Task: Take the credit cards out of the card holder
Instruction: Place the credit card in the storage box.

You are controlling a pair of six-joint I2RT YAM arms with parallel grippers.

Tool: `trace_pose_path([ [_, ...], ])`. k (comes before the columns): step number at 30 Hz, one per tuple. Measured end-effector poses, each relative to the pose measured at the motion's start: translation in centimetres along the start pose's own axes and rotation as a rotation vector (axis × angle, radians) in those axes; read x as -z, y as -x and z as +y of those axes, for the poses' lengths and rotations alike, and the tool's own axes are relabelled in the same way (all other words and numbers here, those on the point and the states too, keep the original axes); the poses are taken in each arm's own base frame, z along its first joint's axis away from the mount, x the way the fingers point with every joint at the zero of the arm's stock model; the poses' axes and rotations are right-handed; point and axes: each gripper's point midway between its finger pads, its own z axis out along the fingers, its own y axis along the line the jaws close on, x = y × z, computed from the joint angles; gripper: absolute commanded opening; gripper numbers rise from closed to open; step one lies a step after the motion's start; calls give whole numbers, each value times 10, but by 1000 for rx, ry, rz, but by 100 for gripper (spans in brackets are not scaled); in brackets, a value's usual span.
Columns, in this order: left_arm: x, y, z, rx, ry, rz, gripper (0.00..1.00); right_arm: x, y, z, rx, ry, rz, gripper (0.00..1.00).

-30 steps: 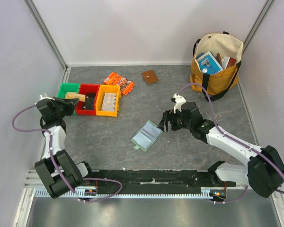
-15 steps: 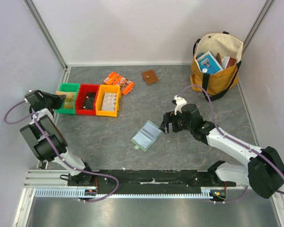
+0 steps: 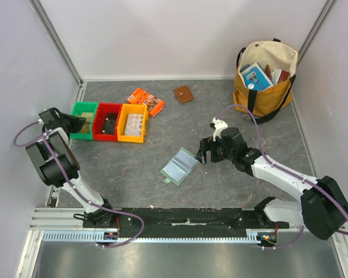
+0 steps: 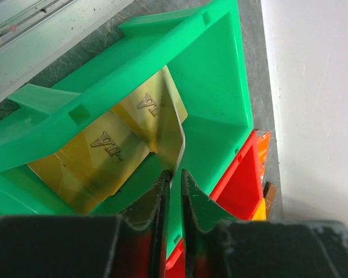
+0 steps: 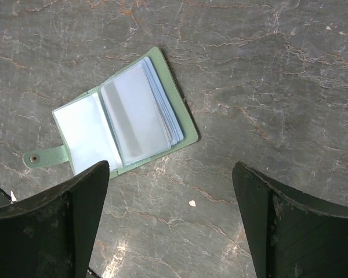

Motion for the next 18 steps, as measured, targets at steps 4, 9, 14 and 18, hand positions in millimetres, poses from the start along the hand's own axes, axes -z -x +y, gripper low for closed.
trace_pose_path([
  [4, -1, -1, 11, 0, 68, -6, 33, 0, 1, -2, 0, -13, -3, 93],
  [9, 3, -10, 30, 3, 167, 14, 47, 0, 1, -4, 1, -21, -6, 94],
  [14, 21, -23, 18, -28, 191, 38, 48, 0, 1, -5, 8, -26, -6, 91],
  [18, 50, -32, -22, -102, 135, 7, 48, -2, -1, -6, 15, -31, 5, 89],
])
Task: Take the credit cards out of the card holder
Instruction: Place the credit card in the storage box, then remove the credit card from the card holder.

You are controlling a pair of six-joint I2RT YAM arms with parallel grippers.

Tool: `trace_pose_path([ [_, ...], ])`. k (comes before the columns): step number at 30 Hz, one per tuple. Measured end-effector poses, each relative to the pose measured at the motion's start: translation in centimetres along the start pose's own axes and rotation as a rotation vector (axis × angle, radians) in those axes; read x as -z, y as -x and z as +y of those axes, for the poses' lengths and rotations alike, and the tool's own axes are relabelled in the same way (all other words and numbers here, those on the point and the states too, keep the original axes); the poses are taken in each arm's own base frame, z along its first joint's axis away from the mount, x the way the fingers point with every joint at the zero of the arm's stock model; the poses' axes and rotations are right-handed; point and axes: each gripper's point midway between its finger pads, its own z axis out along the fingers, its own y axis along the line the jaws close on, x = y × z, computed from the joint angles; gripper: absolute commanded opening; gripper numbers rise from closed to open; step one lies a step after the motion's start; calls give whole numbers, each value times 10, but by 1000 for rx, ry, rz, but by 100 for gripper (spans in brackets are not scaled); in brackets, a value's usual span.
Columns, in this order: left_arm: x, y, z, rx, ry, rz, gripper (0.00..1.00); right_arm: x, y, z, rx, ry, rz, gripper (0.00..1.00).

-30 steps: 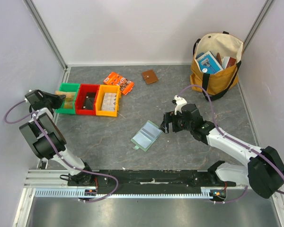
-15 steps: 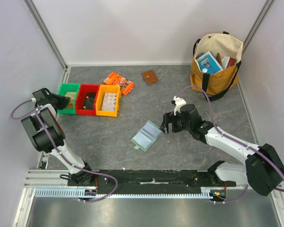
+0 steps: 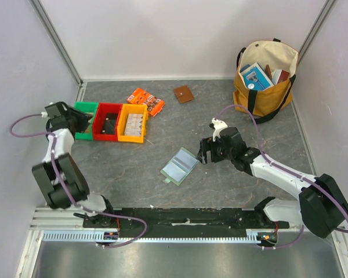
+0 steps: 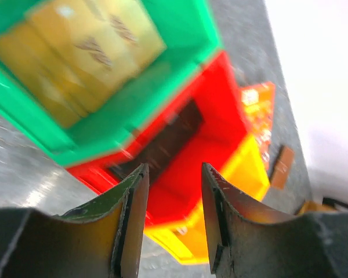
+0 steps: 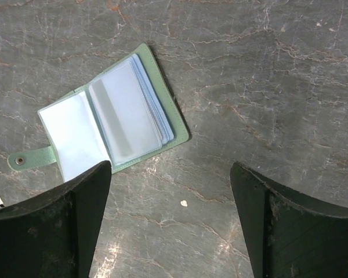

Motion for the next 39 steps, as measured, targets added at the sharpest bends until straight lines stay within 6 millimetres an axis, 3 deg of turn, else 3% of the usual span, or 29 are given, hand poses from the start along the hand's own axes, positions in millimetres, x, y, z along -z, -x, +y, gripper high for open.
trace_pose_path([
  [3, 39, -27, -50, -104, -119, -12, 49, -3, -4, 1, 4, -2, 24, 88],
  [6, 80, -83, -103, -233, -281, 38, 49, -7, -4, 6, 17, 7, 40, 87],
  [8, 111, -128, -128, -313, -390, 104, 49, -10, -3, 11, 28, 14, 51, 85],
  [14, 175, -217, -147, -470, -551, 246, 48, -21, -8, 24, 56, 32, 103, 80],
  [17, 195, -257, -140, -541, -592, 317, 46, -27, -12, 28, 65, 32, 127, 74],
  [20, 202, -301, -117, -619, -581, 407, 44, -35, -16, 30, 72, 25, 152, 69],
  [27, 178, -387, -33, -810, -393, 603, 34, -53, -23, 24, 83, -12, 198, 58],
  [31, 162, -405, -4, -870, -297, 648, 24, -59, -33, 23, 90, -23, 234, 57],
  [39, 143, -407, 12, -898, -223, 621, 11, -63, -44, 27, 105, -21, 268, 51],
])
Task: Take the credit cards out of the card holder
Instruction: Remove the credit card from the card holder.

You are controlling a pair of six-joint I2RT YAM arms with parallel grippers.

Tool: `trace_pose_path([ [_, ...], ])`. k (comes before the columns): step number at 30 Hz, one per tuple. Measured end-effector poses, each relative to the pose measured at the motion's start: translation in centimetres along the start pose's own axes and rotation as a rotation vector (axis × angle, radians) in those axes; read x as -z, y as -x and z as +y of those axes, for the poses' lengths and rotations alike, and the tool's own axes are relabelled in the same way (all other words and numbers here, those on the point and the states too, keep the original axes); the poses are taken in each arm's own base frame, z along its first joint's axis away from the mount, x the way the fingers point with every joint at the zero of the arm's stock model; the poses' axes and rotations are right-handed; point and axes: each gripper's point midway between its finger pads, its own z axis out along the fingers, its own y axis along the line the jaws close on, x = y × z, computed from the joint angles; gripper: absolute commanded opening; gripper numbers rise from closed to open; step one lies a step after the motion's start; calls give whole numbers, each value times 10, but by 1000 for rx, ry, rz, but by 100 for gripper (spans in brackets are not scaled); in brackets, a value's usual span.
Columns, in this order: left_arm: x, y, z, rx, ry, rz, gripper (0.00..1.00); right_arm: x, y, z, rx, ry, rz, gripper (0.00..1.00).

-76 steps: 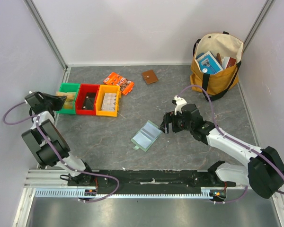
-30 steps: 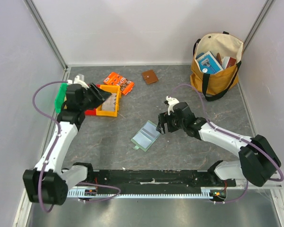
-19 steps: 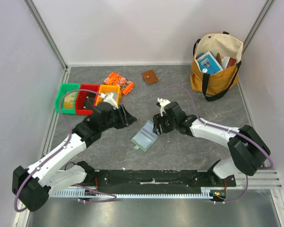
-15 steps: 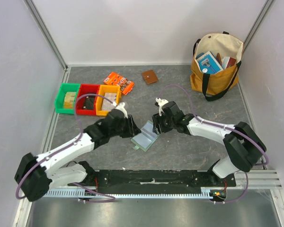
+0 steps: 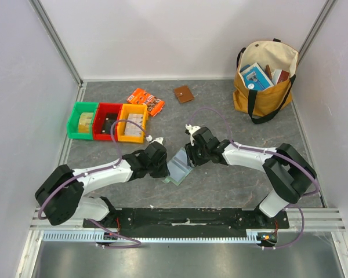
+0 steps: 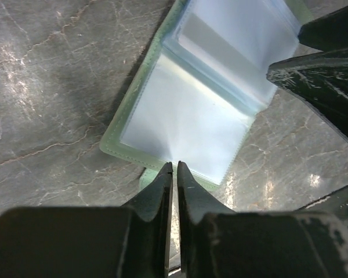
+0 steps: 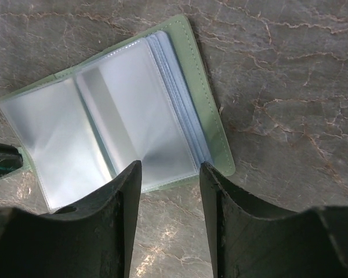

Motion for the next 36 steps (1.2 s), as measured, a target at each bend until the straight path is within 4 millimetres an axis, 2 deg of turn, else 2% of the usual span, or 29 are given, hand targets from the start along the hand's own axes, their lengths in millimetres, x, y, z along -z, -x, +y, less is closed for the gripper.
trace_pose_path([
  [4, -7, -4, 7, -1, 35, 13, 10, -1, 0, 1, 3, 0, 1, 50],
  [8, -14, -10, 14, -3, 65, 39, 9, -1, -1, 3, 7, 3, 4, 45],
  [16, -17, -9, 12, -2, 54, 35, 9, 0, -7, 15, 20, 51, 27, 34],
  [26, -15, -10, 12, 7, 34, 15, 10, 2, -12, 30, 49, 129, 48, 31],
  [30, -10, -12, 19, 27, 40, -9, 13, 4, -17, 44, 82, 181, 64, 32],
  [33, -1, -10, 23, 60, 29, -51, 19, 8, -24, 67, 111, 263, 83, 33],
  [36, 13, -1, 19, 89, -9, -115, 26, 11, -29, 85, 141, 322, 90, 35],
])
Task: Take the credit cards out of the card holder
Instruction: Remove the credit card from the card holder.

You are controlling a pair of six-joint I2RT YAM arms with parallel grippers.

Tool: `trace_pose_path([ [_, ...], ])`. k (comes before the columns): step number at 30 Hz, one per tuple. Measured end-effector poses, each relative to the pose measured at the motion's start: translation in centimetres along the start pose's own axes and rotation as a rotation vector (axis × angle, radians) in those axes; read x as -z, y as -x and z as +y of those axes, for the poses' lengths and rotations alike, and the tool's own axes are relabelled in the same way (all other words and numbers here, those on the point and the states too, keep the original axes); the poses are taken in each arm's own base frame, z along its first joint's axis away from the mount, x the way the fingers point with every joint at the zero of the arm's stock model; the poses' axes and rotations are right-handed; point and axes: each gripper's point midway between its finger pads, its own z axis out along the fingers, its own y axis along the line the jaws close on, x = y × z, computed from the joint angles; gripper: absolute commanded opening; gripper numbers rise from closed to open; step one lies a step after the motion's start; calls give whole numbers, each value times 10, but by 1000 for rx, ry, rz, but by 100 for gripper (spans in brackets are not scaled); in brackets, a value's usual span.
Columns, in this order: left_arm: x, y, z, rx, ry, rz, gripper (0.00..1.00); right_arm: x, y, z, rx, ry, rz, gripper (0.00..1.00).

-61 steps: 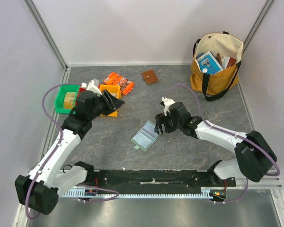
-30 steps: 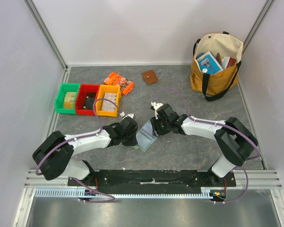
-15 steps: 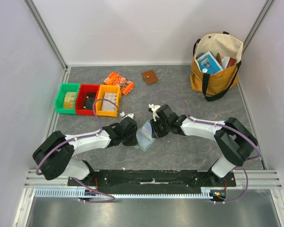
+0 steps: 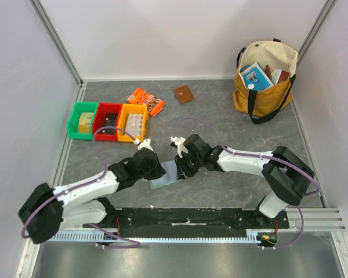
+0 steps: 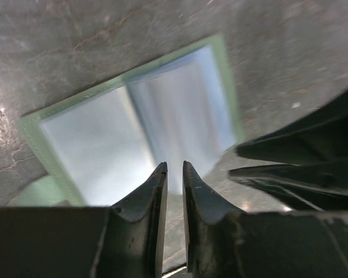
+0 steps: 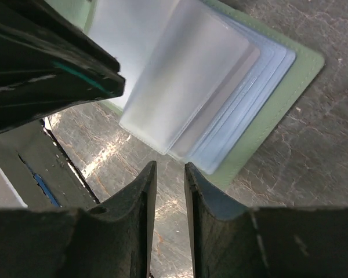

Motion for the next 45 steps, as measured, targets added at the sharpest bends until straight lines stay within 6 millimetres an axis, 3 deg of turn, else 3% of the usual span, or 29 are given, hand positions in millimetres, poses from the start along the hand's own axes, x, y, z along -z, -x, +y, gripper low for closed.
trace_pose_path([
  [5, 25, 26, -20, 42, -99, -115, 34, 0, 1, 3, 2, 11, -4, 43],
  [8, 31, 33, -23, 54, -111, -141, 57, 4, 5, 4, 2, 11, -18, 47],
  [11, 31, 30, -20, 63, -88, -129, 61, 8, 11, 4, -1, -6, -44, 47],
  [15, 22, 21, -8, 54, -25, -84, 54, 9, 20, 2, -37, -32, -75, 46],
  [20, 16, 11, 18, 50, 91, -48, 53, 7, 27, 3, -109, -42, -105, 46],
  [30, 18, 19, 61, 120, 232, -51, 53, -6, 28, 7, -173, -55, -123, 51],
  [36, 14, 5, 67, 126, 224, -5, 46, -12, 25, -3, -199, -99, -122, 52],
  [45, 3, -5, 55, 148, 132, 35, 21, -21, 22, -3, -209, -95, -117, 50],
])
